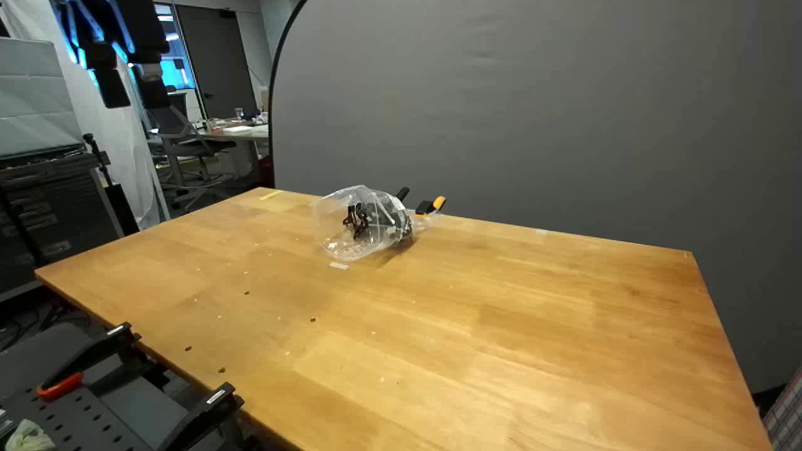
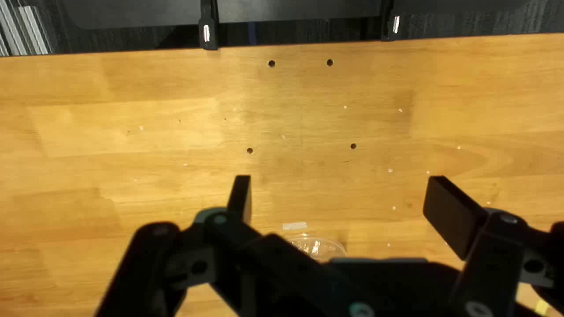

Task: Remove the black thing from the plastic bag

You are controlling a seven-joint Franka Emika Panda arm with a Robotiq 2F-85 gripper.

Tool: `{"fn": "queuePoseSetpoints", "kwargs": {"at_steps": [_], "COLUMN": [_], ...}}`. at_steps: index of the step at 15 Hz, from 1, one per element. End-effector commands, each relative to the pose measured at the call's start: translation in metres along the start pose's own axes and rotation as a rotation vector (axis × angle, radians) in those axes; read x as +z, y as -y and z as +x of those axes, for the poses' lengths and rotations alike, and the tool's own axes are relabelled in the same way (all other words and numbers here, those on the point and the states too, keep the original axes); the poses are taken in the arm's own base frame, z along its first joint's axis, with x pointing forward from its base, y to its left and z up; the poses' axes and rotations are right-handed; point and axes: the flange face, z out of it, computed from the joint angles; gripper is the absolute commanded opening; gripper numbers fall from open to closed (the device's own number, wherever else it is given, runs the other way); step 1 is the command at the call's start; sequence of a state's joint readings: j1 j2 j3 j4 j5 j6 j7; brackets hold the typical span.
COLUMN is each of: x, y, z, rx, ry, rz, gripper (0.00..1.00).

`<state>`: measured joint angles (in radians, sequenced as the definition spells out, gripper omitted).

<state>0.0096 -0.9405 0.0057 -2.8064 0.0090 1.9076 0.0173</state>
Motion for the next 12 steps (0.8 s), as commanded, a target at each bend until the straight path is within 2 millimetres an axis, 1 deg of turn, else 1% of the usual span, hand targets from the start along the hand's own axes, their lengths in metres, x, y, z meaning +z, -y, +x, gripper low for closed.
{"fn": "queuePoseSetpoints", "kwargs": {"at_steps": [1, 8, 10, 12], "x": [0.001, 0.004, 0.009, 0.021], "y": [0.0, 0.0, -0.002, 0.0], "z": [0.0, 0.0, 0.005, 0.014], "rx": [0.0, 0.0, 0.008, 0.005], "ry": [0.006, 0.016, 0.028, 0.044], "rz": [0.0, 0.0, 0.009, 0.011], "gripper": [1.0, 1.0, 1.0, 1.0]}}
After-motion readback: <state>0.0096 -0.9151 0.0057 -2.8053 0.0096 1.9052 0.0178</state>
